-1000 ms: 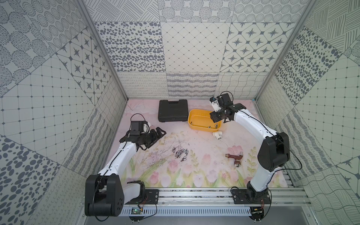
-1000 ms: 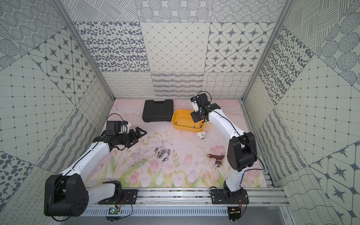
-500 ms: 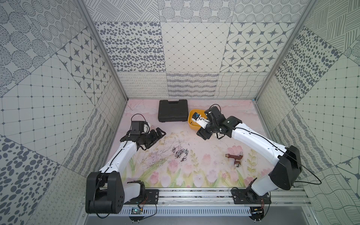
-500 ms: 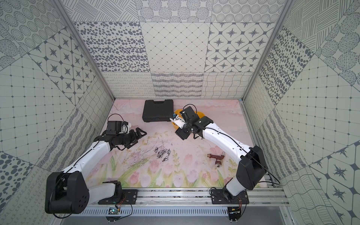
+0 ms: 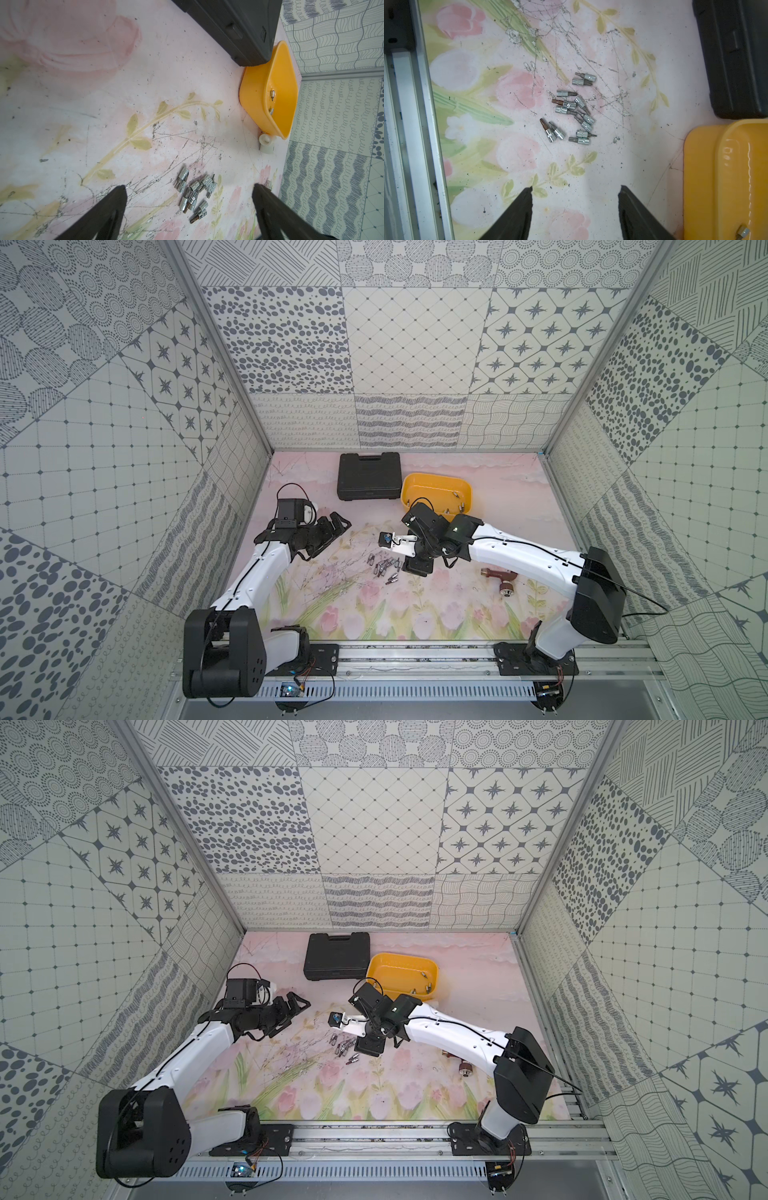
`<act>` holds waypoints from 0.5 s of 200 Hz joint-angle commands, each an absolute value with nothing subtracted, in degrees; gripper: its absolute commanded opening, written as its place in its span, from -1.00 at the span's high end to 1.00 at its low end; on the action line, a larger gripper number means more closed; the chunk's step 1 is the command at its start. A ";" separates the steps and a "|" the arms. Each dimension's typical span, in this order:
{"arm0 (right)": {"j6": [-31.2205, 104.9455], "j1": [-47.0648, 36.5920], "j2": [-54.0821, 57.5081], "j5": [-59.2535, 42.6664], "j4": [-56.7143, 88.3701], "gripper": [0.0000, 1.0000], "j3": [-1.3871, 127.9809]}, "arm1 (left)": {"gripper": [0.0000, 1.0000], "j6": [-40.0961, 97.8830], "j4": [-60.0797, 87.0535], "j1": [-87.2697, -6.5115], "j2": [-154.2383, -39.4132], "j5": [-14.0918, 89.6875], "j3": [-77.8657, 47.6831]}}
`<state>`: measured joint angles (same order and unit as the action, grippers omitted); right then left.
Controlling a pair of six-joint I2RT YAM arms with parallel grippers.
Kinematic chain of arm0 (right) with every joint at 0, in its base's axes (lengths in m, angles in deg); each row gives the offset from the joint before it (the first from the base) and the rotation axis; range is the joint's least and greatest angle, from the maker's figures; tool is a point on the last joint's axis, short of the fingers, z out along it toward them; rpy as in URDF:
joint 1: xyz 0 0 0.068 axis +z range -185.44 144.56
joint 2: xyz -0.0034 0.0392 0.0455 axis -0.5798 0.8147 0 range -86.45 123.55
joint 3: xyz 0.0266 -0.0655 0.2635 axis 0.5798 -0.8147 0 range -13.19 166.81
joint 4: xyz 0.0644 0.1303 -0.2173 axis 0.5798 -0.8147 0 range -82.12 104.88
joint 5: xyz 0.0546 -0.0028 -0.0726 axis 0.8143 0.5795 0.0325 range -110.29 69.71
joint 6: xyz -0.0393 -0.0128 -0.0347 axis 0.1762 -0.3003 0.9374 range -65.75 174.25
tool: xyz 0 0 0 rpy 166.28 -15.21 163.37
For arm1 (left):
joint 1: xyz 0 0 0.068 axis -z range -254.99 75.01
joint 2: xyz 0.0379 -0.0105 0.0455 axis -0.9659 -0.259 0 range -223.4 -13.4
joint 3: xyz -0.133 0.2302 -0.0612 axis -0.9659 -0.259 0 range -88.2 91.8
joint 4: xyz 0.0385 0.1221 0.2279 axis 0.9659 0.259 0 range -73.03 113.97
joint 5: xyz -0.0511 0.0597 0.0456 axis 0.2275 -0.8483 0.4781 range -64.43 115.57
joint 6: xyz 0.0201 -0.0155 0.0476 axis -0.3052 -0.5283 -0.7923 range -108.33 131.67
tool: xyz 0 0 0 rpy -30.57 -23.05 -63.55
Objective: Put the bit on the desktop into the storage box
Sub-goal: Pick up the screwdriver bit from the center of the board.
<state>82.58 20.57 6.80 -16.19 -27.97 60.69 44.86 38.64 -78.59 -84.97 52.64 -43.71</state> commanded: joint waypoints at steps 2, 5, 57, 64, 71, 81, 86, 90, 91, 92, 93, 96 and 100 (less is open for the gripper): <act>84.96 22.12 9.31 -14.74 -26.12 -0.32 59.84 | -0.99 44.45 38.13 -79.09 -84.55 52.10 -43.86; 85.07 22.24 9.65 -14.61 -26.09 -0.31 59.89 | -0.99 44.46 38.13 -79.12 -84.51 52.11 -43.80; 87.28 24.04 15.41 -12.57 -26.03 -0.02 60.85 | -0.98 44.63 38.04 -79.27 -84.88 52.47 -43.67; 87.57 24.28 15.88 -12.64 -25.89 0.02 60.81 | -0.99 44.63 38.05 -79.36 -84.93 52.51 -43.67; 87.89 24.41 16.23 -12.65 -25.74 0.05 60.81 | -0.99 44.63 37.99 -79.29 -84.90 52.56 -43.70; 88.29 24.50 16.83 -12.92 -25.42 0.10 60.72 | -0.99 44.61 38.04 -79.39 -84.93 52.74 -43.68; 88.36 24.53 17.05 -12.91 -25.34 0.11 60.72 | -0.99 44.59 38.04 -79.38 -84.91 52.73 -43.68; 88.56 24.50 17.29 -12.92 -25.37 0.12 60.74 | -0.99 44.63 38.00 -79.37 -84.92 52.73 -43.68; 88.59 24.59 17.36 -12.96 -25.33 0.12 60.73 | -0.99 44.59 37.99 -79.38 -84.93 52.77 -43.66; 88.60 24.59 17.40 -13.02 -25.27 0.13 60.77 | -0.98 44.61 38.02 -79.38 -84.89 52.75 -43.69; 88.61 24.63 17.46 -13.01 -25.28 0.13 60.79 | -0.99 44.62 38.04 -79.34 -84.87 52.74 -43.71; 88.66 24.61 17.61 -13.02 -25.24 0.15 60.81 | -0.99 44.63 38.02 -79.31 -84.90 52.73 -43.66; 88.70 24.59 17.86 -13.05 -25.20 0.16 60.81 | -0.98 44.56 38.05 -79.28 -84.86 52.73 -43.65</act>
